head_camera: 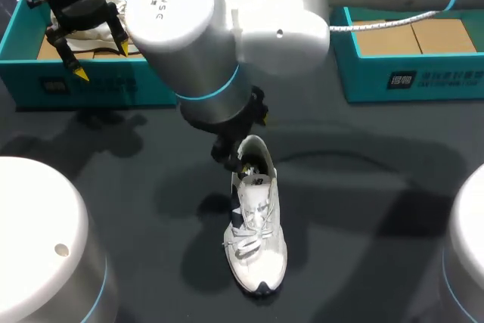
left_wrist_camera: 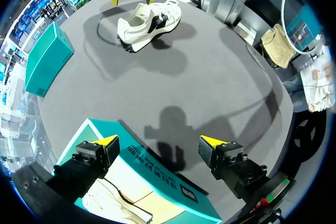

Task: Take the shoe out of the shoebox, open the shoe tongue, remove and reinsert the insole, then place the shoe into the shoebox

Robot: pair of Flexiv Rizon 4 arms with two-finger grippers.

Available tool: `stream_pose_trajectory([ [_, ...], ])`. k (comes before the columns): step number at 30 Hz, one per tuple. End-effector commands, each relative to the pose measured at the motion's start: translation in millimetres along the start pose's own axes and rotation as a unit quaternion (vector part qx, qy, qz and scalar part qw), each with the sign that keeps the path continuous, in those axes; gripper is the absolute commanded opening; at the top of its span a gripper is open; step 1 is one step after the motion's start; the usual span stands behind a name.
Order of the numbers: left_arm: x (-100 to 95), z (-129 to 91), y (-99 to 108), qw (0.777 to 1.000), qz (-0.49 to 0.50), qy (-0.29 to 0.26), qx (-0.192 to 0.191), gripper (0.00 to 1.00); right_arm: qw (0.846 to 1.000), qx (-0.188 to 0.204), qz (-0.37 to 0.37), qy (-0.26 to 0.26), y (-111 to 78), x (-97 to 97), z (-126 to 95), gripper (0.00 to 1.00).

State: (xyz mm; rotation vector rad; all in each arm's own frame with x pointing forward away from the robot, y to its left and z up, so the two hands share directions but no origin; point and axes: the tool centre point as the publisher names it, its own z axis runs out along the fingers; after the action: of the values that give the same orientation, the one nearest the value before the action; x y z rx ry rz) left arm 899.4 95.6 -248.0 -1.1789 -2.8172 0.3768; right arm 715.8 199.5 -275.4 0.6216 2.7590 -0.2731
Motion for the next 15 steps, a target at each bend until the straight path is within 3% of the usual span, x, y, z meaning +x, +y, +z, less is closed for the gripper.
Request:
stream_pose_trajectory([
  [1,-0.1,0.1,0.4,1.0,0.0,0.001,-0.001,1.0,0.993,-0.052,-0.099,-0.041,4.0,-4.2,5.9,1.0],
  [8,-0.1,0.1,0.4,1.0,0.0,0.001,-0.001,1.0,0.982,-0.1,-0.158,-0.024,9.8,-24.4,18.1,1.0],
  [15,-0.1,0.1,0.4,1.0,0.0,0.001,-0.001,1.0,0.975,-0.114,-0.189,-0.002,17.1,-37.3,33.4,1.0],
])
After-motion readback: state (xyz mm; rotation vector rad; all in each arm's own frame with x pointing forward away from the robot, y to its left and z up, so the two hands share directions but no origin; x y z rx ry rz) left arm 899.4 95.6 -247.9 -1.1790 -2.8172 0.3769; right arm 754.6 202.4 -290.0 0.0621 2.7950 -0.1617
